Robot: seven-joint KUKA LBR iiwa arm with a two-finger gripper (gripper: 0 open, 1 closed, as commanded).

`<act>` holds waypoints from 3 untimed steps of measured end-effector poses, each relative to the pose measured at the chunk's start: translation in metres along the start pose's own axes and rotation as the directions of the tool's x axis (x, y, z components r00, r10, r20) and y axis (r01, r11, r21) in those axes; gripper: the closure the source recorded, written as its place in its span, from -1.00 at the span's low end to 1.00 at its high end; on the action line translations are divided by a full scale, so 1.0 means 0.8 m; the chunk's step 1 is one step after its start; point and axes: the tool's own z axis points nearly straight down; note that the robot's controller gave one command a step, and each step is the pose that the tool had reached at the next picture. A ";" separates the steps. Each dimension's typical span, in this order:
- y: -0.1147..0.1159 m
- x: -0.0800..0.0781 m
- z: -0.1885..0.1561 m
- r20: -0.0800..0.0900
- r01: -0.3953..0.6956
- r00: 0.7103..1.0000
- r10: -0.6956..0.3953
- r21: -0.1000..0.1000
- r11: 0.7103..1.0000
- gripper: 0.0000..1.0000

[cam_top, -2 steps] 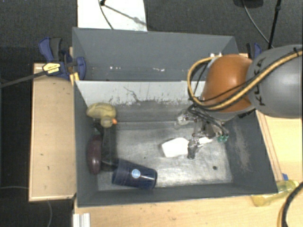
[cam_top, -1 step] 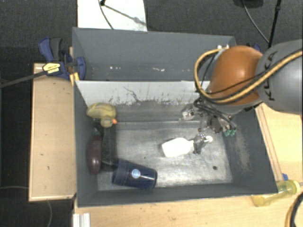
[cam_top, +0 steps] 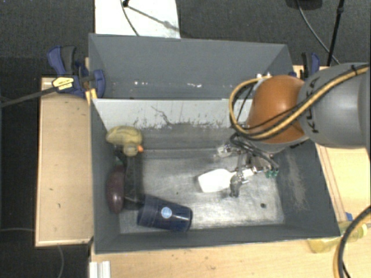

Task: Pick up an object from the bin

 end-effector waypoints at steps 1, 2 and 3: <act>0.007 0.006 0.019 0.006 -0.061 0.998 0.061 0.001 0.998 1.00; 0.007 0.006 0.019 0.006 -0.061 0.998 0.061 0.001 0.998 1.00; 0.007 0.007 0.015 0.000 -0.061 0.998 0.061 0.000 0.998 1.00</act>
Offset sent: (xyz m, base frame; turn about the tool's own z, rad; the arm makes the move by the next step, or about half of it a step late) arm 0.0000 0.0000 0.0000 0.0000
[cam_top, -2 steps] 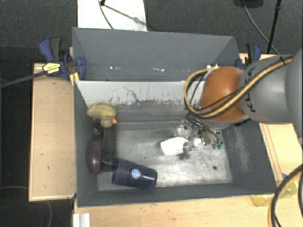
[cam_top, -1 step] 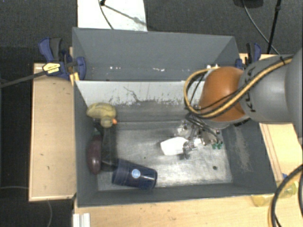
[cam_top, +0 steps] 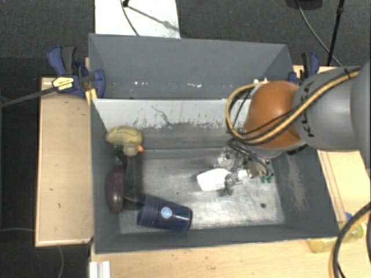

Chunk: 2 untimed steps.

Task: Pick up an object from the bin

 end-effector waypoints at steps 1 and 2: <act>0.000 0.001 -0.012 -0.006 0.000 1.000 0.000 -0.001 1.000 1.00; 0.000 0.000 -0.026 -0.005 0.000 1.000 0.000 -0.001 1.000 1.00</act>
Offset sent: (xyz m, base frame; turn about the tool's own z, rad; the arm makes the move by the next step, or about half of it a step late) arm -0.0002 0.0001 0.0047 0.0000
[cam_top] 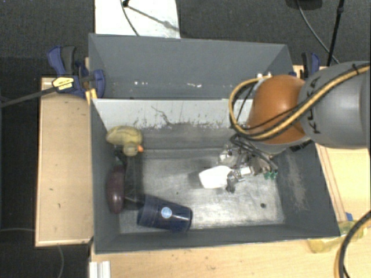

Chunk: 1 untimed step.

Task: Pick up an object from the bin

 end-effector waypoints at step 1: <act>0.000 0.001 -0.015 -0.003 0.000 1.000 0.000 -0.001 1.000 1.00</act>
Offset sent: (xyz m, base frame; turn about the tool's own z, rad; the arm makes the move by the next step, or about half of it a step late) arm 0.0000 0.0001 0.0212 0.0000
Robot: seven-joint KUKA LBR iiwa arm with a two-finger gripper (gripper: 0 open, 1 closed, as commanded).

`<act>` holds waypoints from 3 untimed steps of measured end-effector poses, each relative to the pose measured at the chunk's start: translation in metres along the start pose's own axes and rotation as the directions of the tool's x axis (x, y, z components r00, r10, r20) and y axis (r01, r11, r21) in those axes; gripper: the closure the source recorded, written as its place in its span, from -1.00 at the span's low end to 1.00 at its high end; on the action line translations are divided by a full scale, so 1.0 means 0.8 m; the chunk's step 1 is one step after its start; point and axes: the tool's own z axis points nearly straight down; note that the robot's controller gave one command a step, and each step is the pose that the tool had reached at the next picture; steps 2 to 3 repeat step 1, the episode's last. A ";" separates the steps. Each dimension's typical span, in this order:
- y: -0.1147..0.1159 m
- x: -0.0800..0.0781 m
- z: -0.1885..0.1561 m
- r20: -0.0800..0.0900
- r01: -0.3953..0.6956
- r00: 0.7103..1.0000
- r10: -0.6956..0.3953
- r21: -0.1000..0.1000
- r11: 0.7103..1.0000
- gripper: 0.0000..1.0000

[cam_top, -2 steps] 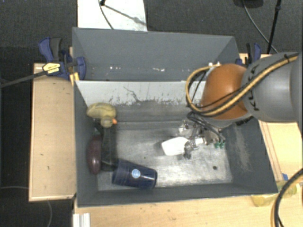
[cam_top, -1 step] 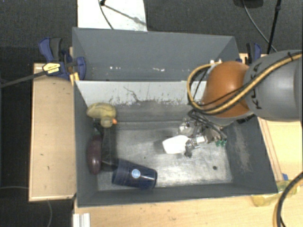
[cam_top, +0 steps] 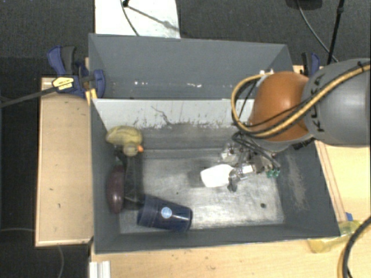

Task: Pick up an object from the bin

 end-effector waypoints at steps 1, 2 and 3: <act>0.000 0.000 -0.019 0.002 0.000 1.000 0.000 0.000 1.000 1.00; 0.000 0.000 -0.019 0.002 0.000 1.000 0.000 0.000 1.000 1.00; 0.000 0.000 -0.019 0.002 0.000 1.000 0.000 0.000 1.000 1.00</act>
Offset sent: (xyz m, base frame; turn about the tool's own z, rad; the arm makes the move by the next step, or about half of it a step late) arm 0.0000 0.0001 0.0178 0.0000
